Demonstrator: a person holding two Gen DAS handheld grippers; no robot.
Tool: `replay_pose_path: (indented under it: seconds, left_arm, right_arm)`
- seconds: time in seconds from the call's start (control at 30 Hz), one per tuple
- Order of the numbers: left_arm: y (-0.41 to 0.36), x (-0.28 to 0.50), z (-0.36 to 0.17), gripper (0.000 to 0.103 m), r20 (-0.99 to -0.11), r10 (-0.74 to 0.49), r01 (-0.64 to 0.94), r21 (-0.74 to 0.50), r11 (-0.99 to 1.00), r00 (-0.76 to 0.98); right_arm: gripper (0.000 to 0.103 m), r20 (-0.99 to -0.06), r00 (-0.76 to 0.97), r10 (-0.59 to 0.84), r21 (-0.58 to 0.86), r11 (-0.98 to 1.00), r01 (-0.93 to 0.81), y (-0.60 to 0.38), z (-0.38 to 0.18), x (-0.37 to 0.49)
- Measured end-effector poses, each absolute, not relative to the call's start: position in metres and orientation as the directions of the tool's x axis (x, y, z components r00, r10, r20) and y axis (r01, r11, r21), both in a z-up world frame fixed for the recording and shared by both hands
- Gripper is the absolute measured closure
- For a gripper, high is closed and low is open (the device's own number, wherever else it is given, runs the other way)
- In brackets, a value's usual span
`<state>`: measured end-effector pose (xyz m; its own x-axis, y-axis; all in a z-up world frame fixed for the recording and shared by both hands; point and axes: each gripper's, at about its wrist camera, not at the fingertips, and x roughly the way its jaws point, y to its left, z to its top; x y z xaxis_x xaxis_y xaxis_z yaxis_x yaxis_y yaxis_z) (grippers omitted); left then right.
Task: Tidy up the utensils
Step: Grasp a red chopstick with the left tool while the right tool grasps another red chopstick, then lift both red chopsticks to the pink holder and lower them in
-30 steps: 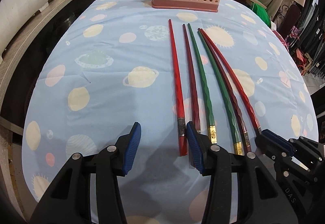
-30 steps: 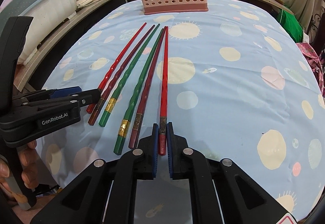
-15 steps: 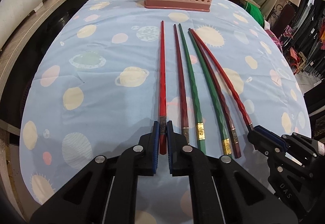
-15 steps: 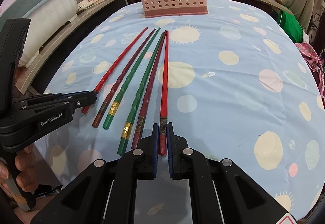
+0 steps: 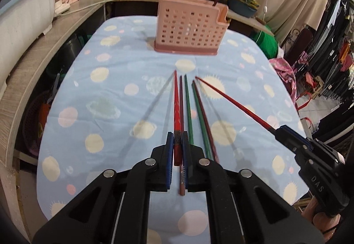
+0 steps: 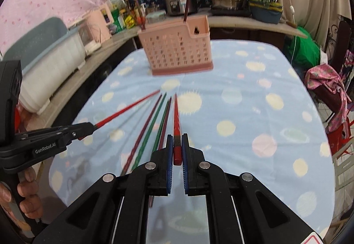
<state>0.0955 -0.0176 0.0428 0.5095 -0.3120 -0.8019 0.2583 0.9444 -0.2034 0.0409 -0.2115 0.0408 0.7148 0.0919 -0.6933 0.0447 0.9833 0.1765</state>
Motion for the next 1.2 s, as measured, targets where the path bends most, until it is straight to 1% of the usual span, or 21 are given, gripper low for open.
replay_pose_path:
  seconds: [0.37,0.7,0.83,0.93,1.2]
  left_arm:
    - [-0.028,0.141,0.114,0.096,-0.714,-0.308,0.275,-0.166,0.947,0.629]
    - [-0.048,0.192,0.147,0.096,-0.671,-0.282,0.266,-0.13,0.955,0.685]
    - [-0.049,0.206,0.165,0.096,-0.645,-0.286,0.261,-0.138,0.956,0.708]
    - [-0.051,0.215,0.184,0.096,-0.615,-0.298,0.263,-0.15,0.953,0.73]
    - [-0.062,0.24,0.248,0.096,-0.497,-0.325,0.28,-0.165,0.946,0.805]
  right_arm:
    - [0.096,-0.561,0.823,0.087,0.201,0.979,0.034,-0.237,0.105,0.085]
    - [0.096,-0.487,0.869,0.085,0.197,0.98,0.014,-0.243,0.144,0.134]
    - [0.096,-0.455,0.885,0.097,0.224,0.975,0.008,-0.25,0.162,0.149]
    - [0.096,-0.418,0.903,0.099,0.241,0.971,0.005,-0.257,0.177,0.16]
    - [0.096,-0.302,0.947,0.113,0.303,0.953,-0.017,-0.271,0.227,0.197]
